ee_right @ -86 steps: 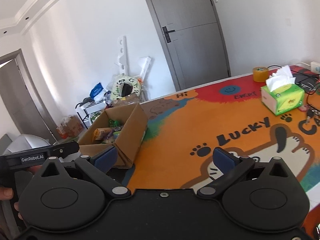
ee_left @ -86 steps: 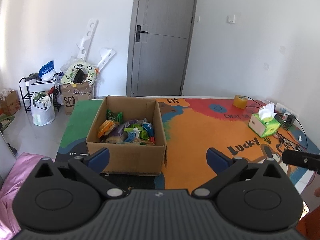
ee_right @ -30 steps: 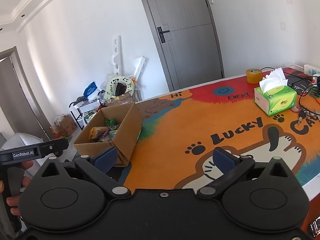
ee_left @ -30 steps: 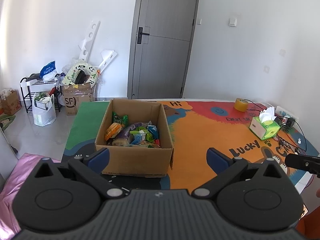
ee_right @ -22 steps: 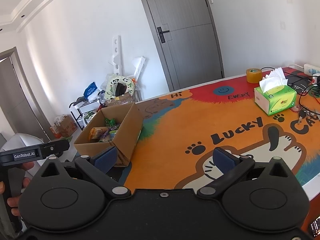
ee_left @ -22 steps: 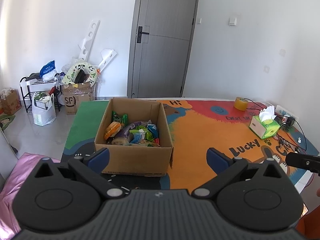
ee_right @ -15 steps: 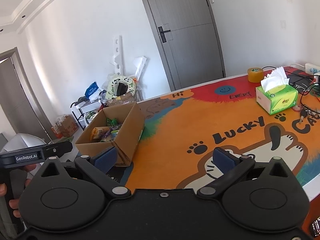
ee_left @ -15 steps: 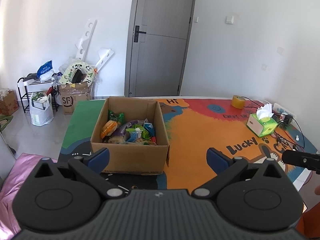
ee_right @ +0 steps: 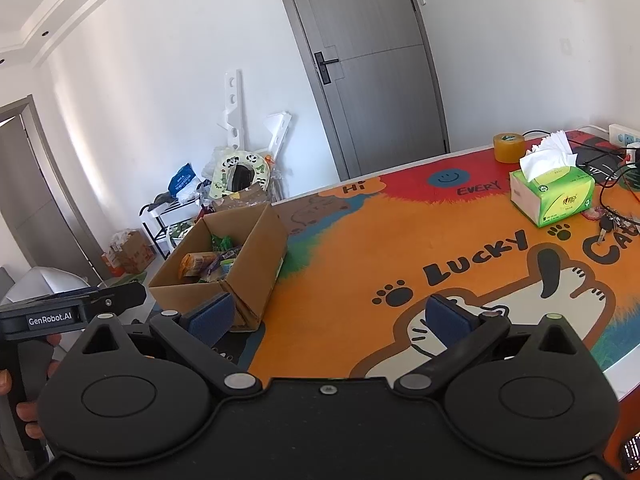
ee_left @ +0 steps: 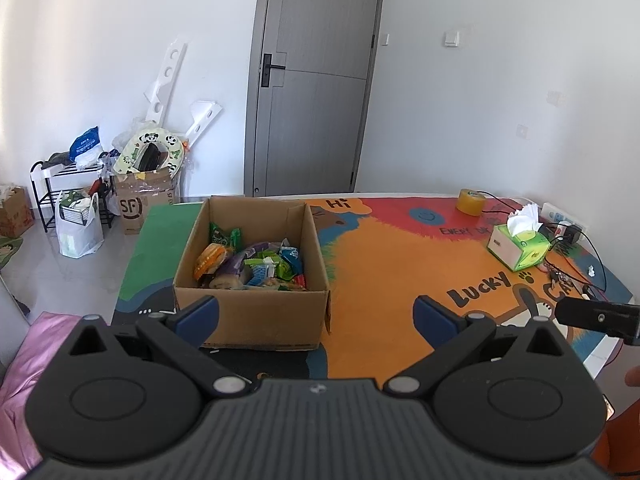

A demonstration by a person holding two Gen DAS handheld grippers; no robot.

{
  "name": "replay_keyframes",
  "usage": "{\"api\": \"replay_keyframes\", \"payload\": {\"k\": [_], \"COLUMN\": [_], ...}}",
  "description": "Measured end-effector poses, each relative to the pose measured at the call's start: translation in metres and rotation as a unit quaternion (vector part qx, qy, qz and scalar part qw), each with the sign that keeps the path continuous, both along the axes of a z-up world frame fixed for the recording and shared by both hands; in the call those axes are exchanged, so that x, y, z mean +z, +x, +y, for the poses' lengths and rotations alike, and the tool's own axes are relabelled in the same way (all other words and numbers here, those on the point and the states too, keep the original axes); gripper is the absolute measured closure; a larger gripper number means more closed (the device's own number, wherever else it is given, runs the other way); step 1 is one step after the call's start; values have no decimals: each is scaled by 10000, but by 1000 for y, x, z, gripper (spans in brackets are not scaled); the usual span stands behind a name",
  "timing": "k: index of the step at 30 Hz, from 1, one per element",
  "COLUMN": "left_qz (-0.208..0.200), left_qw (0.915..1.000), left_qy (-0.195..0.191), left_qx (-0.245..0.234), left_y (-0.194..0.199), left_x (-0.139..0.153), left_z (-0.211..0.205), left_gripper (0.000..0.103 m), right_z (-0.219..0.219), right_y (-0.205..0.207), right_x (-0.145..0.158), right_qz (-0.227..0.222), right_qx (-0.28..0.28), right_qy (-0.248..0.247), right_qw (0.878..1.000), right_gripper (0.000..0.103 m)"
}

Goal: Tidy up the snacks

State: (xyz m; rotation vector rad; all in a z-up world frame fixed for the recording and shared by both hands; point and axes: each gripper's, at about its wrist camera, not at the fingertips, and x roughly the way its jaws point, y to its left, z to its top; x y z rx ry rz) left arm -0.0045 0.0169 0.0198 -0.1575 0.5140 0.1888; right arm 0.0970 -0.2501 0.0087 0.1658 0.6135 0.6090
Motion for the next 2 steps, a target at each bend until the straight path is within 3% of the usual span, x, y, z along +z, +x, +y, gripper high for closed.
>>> {"api": "replay_keyframes", "payload": {"k": [2], "left_qz": [13], "left_qw": [10000], "left_qy": [-17], "left_qx": [4], "left_y": [0], "left_x": [0], "left_z": [0], "left_gripper": [1], "right_z": [0], "right_y": [0], "right_x": [-1], "right_qz": [7], "right_qx": [0], "right_qy": [-12], "right_qw": [10000], "right_gripper": [0]}}
